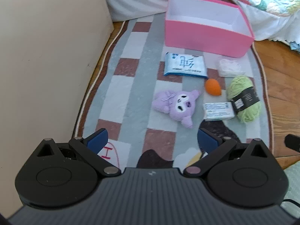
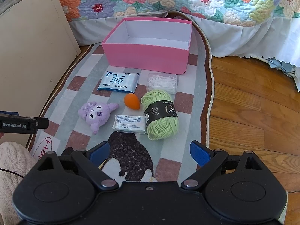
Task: Organize objects
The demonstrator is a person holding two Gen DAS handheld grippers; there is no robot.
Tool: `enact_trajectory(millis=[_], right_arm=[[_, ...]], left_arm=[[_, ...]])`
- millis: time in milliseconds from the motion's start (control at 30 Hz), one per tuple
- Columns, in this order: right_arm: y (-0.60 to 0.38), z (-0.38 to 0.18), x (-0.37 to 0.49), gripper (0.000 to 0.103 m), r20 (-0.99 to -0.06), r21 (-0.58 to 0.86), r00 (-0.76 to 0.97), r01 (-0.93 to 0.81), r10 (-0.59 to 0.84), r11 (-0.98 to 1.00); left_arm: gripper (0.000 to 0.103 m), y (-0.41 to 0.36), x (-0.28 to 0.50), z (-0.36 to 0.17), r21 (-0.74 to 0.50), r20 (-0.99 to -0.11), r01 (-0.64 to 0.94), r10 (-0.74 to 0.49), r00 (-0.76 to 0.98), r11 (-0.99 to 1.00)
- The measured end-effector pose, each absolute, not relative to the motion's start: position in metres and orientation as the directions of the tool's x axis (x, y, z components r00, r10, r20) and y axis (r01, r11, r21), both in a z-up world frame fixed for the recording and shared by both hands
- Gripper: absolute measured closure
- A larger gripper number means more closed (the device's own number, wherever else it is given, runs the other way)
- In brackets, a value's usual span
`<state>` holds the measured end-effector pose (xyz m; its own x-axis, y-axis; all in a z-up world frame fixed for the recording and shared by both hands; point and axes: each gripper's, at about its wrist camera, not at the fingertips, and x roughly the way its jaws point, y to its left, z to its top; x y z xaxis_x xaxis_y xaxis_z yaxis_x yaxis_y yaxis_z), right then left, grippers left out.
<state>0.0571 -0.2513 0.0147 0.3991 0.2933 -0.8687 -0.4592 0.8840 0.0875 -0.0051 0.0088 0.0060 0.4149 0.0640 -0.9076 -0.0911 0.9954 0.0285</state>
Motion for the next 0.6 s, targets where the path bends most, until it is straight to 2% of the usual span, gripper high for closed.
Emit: enact_trajectory(millis=[267,433,600], right_arm=[[-0.252,0.014,0.057,0.008,-0.87,0.088,0.398,-0.458,0.292,0.884],[-0.254,0.011,0.057,0.008,-0.87,0.094,0.393,-0.459,0.297,0.883],[-0.25,0.006,0.057,0.008,-0.879,0.095,0.377,-0.463,0.293,0.881]], left_arm=[[0.0,0.004,-0.007,0.015,-0.045,-0.889,-0.037,-0.024,0.456,0.998],[0.0,0.001,-0.009,0.014,-0.019,-0.889,-0.039,0.001,0.459,0.999],[0.0,0.005,-0.007,0.003,-0.043,-0.901,-0.073,-0.008,0.434,0.996]])
